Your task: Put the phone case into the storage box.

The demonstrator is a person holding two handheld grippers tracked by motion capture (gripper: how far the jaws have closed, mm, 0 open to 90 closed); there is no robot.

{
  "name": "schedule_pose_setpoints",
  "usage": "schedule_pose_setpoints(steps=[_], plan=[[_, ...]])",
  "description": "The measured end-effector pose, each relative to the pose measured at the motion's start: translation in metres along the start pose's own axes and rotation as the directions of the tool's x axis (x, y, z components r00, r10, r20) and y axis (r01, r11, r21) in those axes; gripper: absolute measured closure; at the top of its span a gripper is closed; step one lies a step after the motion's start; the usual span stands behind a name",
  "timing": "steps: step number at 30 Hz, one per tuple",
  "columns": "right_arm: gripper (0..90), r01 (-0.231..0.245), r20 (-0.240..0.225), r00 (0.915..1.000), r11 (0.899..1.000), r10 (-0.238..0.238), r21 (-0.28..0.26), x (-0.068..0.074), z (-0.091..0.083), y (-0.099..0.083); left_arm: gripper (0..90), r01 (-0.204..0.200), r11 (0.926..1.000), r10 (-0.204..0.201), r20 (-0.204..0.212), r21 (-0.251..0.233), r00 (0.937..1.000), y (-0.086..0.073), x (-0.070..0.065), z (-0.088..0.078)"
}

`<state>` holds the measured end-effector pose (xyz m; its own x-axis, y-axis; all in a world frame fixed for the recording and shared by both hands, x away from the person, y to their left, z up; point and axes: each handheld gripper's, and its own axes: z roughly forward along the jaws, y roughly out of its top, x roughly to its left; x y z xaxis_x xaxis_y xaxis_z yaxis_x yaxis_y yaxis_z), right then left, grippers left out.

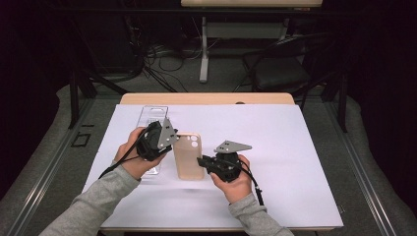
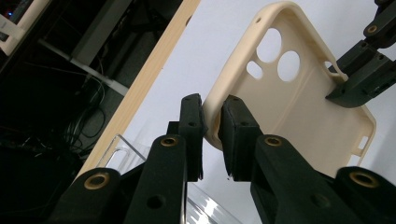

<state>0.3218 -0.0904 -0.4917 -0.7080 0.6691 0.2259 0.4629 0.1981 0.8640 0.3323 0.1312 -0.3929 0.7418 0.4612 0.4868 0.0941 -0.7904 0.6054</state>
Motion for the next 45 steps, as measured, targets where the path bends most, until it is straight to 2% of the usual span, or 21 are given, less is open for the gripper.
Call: schedule_pose_setpoints(steps=[45], plan=[[80.5,-0.020,-0.006,0.9998,1.000,0.020,-0.006,-0.0024,-0.0004,0.0002,80.0,-0.007,0.9999,0.007,0.005,0.007,1.0000,0.0031,0.0010,0.0005]])
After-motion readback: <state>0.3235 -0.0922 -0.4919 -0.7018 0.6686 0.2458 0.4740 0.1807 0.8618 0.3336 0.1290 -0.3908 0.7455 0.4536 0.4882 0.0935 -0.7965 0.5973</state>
